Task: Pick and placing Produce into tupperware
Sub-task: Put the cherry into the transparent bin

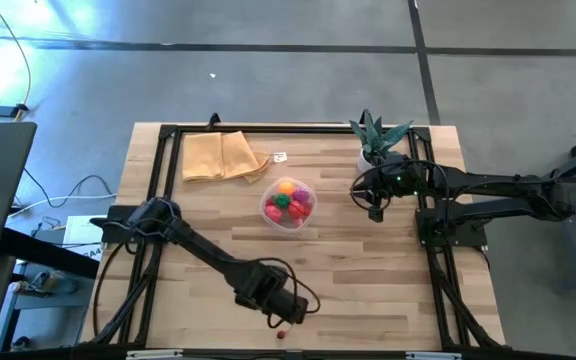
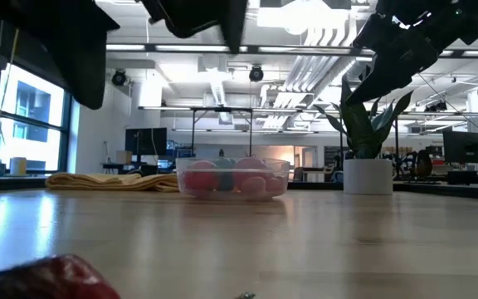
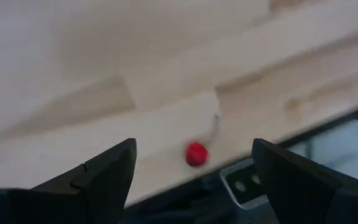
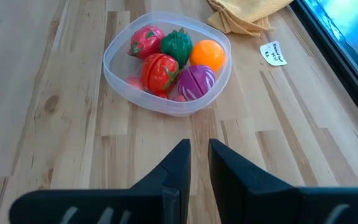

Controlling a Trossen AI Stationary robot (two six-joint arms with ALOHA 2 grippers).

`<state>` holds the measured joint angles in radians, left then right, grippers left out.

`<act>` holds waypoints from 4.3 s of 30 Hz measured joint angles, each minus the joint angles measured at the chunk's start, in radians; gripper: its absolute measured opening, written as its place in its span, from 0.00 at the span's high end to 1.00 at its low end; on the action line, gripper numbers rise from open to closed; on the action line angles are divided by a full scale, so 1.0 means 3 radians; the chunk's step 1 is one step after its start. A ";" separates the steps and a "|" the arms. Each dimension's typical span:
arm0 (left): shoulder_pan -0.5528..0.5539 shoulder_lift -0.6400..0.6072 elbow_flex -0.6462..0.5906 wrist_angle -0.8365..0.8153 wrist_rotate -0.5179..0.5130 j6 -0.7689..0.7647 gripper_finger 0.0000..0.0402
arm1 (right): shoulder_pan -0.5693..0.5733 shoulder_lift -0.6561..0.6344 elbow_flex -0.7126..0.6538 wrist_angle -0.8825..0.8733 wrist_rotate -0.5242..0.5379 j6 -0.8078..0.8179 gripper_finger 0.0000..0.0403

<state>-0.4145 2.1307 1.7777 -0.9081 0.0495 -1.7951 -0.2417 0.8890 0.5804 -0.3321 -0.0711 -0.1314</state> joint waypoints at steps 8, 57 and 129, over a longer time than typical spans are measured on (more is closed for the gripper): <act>-0.0129 0.0062 -0.0144 0.0394 0.0185 -0.0332 0.23 | -0.0001 0.0000 0.0000 0.0000 0.0000 0.0000 0.89; -0.0117 0.0512 -0.0147 0.1074 0.0689 -0.1667 0.23 | 0.0000 0.0000 0.0000 -0.0002 0.0000 0.0000 0.89; -0.0100 0.0546 -0.0148 0.0919 0.0652 -0.1643 0.80 | -0.0001 -0.0001 0.0000 0.0000 0.0000 0.0000 0.89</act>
<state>-0.4446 2.2944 1.7332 -0.6325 0.2453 -2.2882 -0.2420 0.8886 0.5804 -0.3321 -0.0711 -0.1315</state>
